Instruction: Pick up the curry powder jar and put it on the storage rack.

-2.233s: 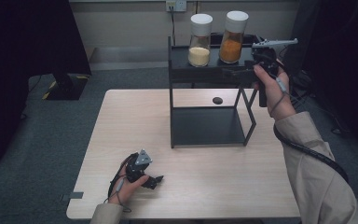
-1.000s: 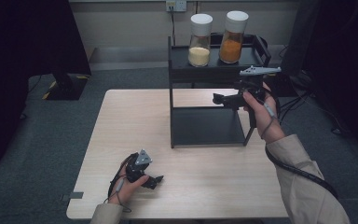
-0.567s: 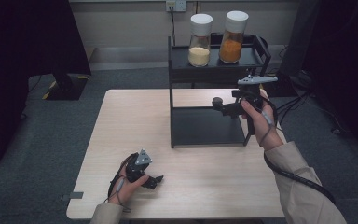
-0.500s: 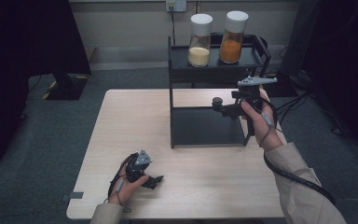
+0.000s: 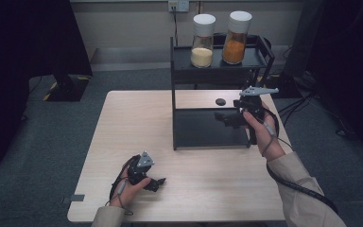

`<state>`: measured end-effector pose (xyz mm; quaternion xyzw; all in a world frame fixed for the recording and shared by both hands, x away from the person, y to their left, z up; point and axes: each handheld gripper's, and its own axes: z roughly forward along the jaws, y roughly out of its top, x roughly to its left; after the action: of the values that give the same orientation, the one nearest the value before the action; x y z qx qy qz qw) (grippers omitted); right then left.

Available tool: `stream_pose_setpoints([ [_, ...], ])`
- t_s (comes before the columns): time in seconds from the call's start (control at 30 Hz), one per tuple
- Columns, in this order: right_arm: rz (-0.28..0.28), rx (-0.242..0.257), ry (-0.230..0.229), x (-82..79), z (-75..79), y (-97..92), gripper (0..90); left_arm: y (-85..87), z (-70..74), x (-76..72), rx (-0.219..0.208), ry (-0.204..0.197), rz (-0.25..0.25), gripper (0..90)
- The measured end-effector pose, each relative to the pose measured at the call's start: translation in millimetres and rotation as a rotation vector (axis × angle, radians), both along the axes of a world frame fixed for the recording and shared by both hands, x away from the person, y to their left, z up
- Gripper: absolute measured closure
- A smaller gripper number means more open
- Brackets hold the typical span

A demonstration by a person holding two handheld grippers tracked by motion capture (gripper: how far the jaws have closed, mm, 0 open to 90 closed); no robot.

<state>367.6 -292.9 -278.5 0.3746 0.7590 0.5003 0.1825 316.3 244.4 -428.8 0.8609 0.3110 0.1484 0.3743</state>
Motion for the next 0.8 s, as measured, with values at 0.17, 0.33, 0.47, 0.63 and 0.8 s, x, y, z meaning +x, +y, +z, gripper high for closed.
stream_pose_setpoints([
  [0.17, 0.009, 0.005, 0.005, -2.2, -9.3, -1.2, 0.7, 0.0, 0.0, 0.0, 0.000, 0.000, 0.000, 0.1],
  [0.33, 0.016, 0.003, 0.012, -4.1, -18.8, -2.3, 0.8, 0.0, 0.0, 0.0, 0.000, 0.000, 0.000, 0.1],
  [0.47, 0.017, 0.002, 0.018, -6.3, -26.3, -4.2, 0.8, 0.0, 0.0, 0.0, 0.000, 0.000, 0.000, 0.1],
  [0.63, 0.015, 0.004, 0.028, -8.4, -34.3, -7.5, 0.8, 0.0, 0.0, 0.0, 0.000, 0.000, 0.000, 0.1],
  [0.8, 0.011, 0.004, 0.032, -11.4, -43.7, -11.1, 0.9, 0.0, 0.0, 0.0, 0.000, 0.000, 0.000, 0.1],
])
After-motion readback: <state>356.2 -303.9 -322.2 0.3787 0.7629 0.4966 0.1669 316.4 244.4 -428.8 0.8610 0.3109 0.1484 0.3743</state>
